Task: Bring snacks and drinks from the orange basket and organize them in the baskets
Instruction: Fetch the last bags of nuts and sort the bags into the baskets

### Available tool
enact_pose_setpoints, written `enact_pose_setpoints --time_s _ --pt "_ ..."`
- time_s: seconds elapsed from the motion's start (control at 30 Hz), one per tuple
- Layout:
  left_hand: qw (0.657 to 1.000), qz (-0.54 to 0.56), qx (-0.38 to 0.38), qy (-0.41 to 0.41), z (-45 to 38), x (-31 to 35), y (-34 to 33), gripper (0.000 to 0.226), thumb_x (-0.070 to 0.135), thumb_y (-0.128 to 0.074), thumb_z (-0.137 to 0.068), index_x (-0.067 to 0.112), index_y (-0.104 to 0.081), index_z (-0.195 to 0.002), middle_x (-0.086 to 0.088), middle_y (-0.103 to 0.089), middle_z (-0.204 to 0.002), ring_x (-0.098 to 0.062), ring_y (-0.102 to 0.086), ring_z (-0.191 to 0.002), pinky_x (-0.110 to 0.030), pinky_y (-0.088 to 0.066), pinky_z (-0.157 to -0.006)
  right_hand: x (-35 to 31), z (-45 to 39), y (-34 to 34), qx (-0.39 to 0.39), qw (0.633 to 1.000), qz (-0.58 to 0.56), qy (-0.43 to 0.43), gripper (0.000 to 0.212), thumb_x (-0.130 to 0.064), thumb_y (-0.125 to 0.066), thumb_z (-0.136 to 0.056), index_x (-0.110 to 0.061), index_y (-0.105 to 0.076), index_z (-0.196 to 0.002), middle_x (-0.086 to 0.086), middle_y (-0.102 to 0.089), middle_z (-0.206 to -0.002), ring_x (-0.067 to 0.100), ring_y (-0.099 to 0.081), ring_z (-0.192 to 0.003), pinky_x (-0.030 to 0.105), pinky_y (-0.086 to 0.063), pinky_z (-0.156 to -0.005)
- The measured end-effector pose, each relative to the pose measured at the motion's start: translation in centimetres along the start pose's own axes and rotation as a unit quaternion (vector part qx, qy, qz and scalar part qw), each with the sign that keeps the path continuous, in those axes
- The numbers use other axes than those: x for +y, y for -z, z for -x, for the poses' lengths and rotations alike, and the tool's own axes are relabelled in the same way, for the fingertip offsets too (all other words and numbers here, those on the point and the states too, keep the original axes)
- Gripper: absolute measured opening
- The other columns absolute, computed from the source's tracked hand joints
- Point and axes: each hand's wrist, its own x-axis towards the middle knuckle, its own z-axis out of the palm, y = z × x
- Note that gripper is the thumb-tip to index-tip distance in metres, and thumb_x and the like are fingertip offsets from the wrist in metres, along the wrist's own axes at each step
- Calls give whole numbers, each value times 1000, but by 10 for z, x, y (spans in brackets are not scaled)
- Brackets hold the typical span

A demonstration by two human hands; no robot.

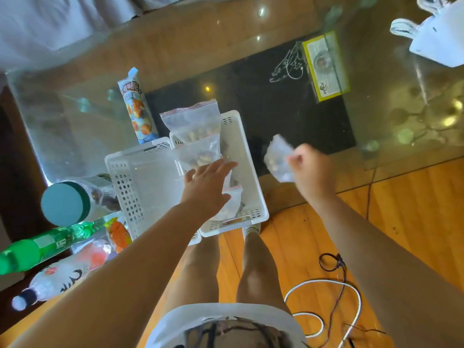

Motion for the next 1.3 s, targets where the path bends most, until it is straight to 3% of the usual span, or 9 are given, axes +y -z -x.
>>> enact_pose_setpoints --time_s 0.07,0.2,0.33,0.5,0.6,0.77,0.93,1.1,1.3 --pt "1000 2 2 2 -1 0 2 67 33 -64 -85 36 -28 -142 8 -30 -153 -25 -28 -141 -50 -13 -116 9 -10 8 61 990 -34 -119 22 -24 -51 -92 -5 -60 -89 12 -65 -83 17 -52 -68 19 -28 -50" --pt "1000 -10 23 -1 -3 4 5 63 34 -63 -85 33 -31 -140 7 -33 -152 -24 -30 -140 -49 -13 -116 -3 1 4 -22 999 -42 25 21 -27 -57 -89 -8 -58 -79 -1 -54 -71 4 -45 -57 12 -25 -50" --pt "986 -131 57 -86 -7 14 6 57 39 -59 -87 32 -35 -138 3 -29 -152 -23 -22 -143 -50 -5 -117 0 -1 5 30 993 -99 -58 27 -29 -55 -91 -4 -60 -82 5 -58 -75 11 -50 -64 13 -32 -52" --pt "895 -390 -42 -210 -20 28 -1 41 45 -55 -89 20 -56 -121 0 -59 -129 -24 -48 -125 -49 -12 -116 -16 10 17 76 991 -111 -24 23 -27 -57 -88 -15 -49 -71 -3 -50 -64 3 -42 -51 12 -26 -50" --pt "896 -406 -64 -170 -25 23 -7 47 48 -43 -93 18 -50 -129 -2 -55 -133 -26 -44 -127 -48 -15 -116 -18 18 22 91 993 -76 -5 20 -30 -56 -86 -16 -51 -72 -6 -50 -63 3 -42 -50 12 -25 -50" --pt "891 -420 -80 -155 -29 10 -10 51 49 -36 -95 21 -39 -138 -1 -46 -141 -27 -36 -134 -49 -14 -116 0 8 8 -12 997 -16 -77 32 -43 -57 -86 -14 -60 -100 -4 -57 -85 12 -56 -75 21 -44 -63" --pt "903 -394 -89 -149 -28 1 -5 52 48 -37 -94 22 -35 -139 0 -43 -143 -27 -35 -133 -48 -18 -115 0 -3 1 -10 998 -12 -60 22 -30 -52 -90 -14 -50 -74 2 -53 -71 9 -45 -57 14 -29 -52" --pt "899 -400 -88 -154 -26 0 -4 54 47 -40 -93 22 -33 -141 -1 -38 -146 -28 -29 -137 -49 -17 -114 -25 12 18 -23 991 -130 -31 20 -24 -57 -88 -14 -47 -73 -14 -42 -62 6 -47 -56 13 -30 -49" --pt "896 -406 -82 -160 -28 -2 -5 52 53 -32 -94 26 -37 -139 2 -42 -143 -25 -30 -135 -47 -22 -110 -59 36 45 -48 951 -305 -31 30 -30 -54 -83 -5 -48 -69 8 -49 -59 19 -48 -55 21 -36 -49"
